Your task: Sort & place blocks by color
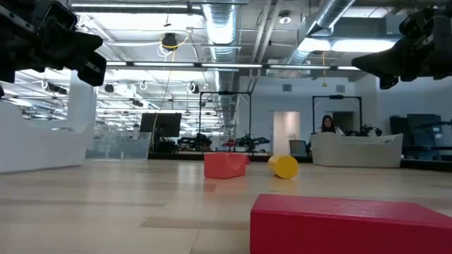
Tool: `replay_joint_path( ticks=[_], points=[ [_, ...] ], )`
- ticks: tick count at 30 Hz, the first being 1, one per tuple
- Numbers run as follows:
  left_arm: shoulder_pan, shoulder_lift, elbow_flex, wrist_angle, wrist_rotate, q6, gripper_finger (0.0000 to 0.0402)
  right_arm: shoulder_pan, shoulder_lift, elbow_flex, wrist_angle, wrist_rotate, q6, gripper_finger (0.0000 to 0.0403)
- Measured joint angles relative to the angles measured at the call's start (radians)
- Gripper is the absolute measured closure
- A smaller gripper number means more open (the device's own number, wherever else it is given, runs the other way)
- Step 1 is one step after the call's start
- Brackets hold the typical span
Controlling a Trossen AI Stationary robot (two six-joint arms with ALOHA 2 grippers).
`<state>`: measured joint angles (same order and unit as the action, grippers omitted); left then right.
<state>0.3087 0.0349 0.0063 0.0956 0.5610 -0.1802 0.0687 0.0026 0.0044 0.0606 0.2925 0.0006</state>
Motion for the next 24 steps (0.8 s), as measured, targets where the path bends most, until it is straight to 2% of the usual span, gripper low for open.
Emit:
replay_joint_path(
  ticks=[9,17,20,24],
  points=[
    [0.000,0.000,0.000,0.006,0.000,-0.061,0.0402,0.000,0.000,0.000,0.001,0.000,0.000,0.0369],
    [0.000,0.000,0.000,0.031,-0.002,-0.024,0.0402,0.000,0.000,0.000,0.020,0.001,0.000,0.0369],
    [0.000,0.000,0.000,0.031,-0.052,-0.023,0.0401,0.000,0.000,0.000,0.021,0.001,0.000,0.0369],
    [0.000,0.000,0.000,0.026,-0.174,-0.025,0.0401,0.000,0.000,0.000,0.024,0.006,0.000,0.0369]
  ],
)
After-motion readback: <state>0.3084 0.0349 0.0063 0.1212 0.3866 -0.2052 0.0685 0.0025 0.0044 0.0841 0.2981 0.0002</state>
